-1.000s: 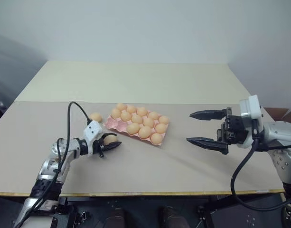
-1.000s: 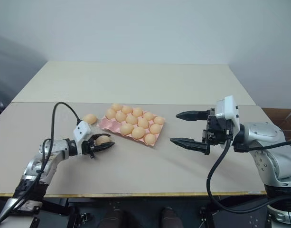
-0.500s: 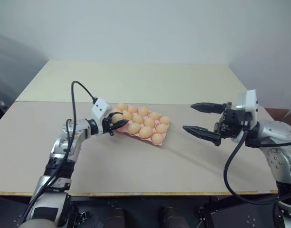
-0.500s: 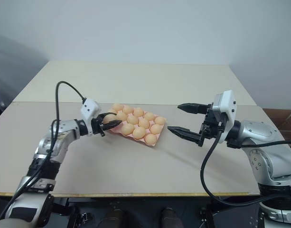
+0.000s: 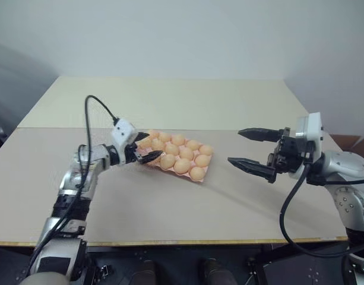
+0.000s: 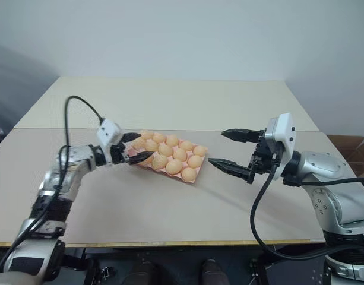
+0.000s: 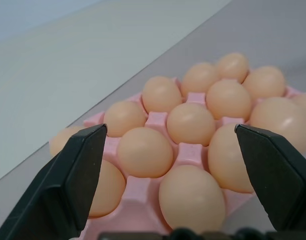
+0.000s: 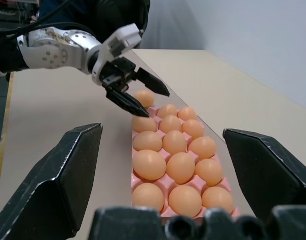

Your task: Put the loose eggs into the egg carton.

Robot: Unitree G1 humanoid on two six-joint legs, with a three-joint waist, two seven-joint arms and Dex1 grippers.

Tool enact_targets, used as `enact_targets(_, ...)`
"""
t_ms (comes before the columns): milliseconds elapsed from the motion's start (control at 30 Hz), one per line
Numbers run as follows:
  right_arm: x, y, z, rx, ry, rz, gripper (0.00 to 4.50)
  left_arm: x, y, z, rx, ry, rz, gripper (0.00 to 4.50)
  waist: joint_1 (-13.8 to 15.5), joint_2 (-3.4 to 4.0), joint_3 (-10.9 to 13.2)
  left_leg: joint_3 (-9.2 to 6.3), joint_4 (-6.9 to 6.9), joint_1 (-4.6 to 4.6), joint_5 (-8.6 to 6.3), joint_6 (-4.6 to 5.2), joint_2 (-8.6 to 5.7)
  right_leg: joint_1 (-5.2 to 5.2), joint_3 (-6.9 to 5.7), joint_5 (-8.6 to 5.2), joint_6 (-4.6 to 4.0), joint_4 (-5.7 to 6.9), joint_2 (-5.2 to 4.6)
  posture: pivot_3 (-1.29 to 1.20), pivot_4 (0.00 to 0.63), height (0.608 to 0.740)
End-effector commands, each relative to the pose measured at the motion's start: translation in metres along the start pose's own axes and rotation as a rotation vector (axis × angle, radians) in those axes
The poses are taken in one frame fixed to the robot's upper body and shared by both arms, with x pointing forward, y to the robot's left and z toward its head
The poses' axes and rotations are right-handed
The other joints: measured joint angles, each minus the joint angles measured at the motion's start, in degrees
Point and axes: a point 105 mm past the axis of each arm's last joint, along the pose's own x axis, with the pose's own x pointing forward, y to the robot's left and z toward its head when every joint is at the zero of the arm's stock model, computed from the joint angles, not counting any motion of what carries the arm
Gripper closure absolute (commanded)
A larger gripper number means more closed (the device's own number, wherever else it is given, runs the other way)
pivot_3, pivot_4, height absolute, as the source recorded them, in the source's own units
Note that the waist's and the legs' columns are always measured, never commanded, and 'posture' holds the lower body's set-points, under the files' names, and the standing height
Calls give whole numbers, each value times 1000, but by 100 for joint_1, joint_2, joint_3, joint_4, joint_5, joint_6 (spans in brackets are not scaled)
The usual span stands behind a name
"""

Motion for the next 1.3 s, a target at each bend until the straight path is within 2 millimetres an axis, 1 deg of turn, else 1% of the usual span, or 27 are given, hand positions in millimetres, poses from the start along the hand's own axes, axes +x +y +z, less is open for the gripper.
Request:
enact_targets(33,-8,3,13,-32,-23,61,0,-35,4,26,36,-70,7,30,-26,0,0,0,0,0,0,0,1,0,0,0,0,0,1,0,150,740)
enact_targets(67,-9,4,13,-29,-21,78,0,-41,4,27,35,-69,6,30,-31,0,0,1,0,1,0,0,1,0,1,-1,0,0,0,0,150,740)
enact_targets(133,-12,9,11,-18,-8,135,0,-65,4,23,30,-46,19,30,-41,0,0,1,0,4,0,0,1,2,-1,-1,0,-1,-1,0,150,740)
enact_targets(167,-13,10,10,-14,-2,153,0,-72,4,22,28,-38,23,30,-49,0,0,1,0,5,0,0,2,3,-1,-1,0,-2,-1,0,150,740)
enact_targets(233,-15,13,8,-4,7,193,0,-95,4,14,17,-1,51,30,-65,0,0,2,-1,8,0,0,3,5,-1,-2,-1,-3,-2,0,150,740)
enact_targets(300,-16,14,7,-2,14,215,0,-112,3,4,9,40,69,30,-65,0,0,2,-1,17,-1,-1,5,10,-1,-6,-7,-3,-3,0,150,740)
enact_targets(400,-17,14,4,7,25,229,0,-142,-6,-11,-36,74,73,30,-75,1,0,6,-2,25,-1,-1,8,14,-3,-23,-35,-3,-3,0,150,740)
enact_targets(533,-20,15,2,12,45,237,0,-166,-22,-14,-81,78,62,30,-51,1,1,11,-3,23,-2,-3,18,9,-4,-26,-39,-6,-3,0,150,740)
enact_targets(600,-21,15,2,11,46,238,0,-175,-30,-14,-112,76,51,30,-25,2,1,11,-3,23,-2,-4,21,8,-7,-27,-41,-9,-3,0,150,740)
enact_targets(733,-22,15,2,10,49,238,0,-180,-35,-11,-140,54,68,30,34,3,2,13,-3,23,-4,-6,24,6,-8,-28,-43,-9,-3,0,150,740)
enact_targets(800,-22,15,2,9,50,238,0,-181,-38,-12,-145,62,61,30,42,3,2,16,-3,24,-17,-29,25,5,-8,-29,-45,-10,-3,0,150,740)
enact_targets(967,-22,15,2,4,50,235,0,-177,-35,-10,-135,60,80,30,59,3,2,22,-5,20,-6,-9,29,-3,-7,-29,-46,-10,2,0,150,740)
enact_targets(1067,-20,12,4,-3,38,220,0,-163,-22,-13,-122,62,132,30,75,3,2,23,-5,20,-6,-9,30,-3,-7,-29,-46,-8,3,0,150,740)
enact_targets(1233,-12,1,4,-17,28,126,0,-126,9,-21,-104,42,272,30,89,2,1,23,-5,26,-5,-8,27,11,-7,-29,-45,-10,4,0,150,740)
enact_targets(1300,-11,-1,5,-23,27,106,0,-115,20,-24,-99,45,316,30,80,1,1,22,-4,22,-4,-7,26,11,-6,-26,-41,-10,5,0,150,740)
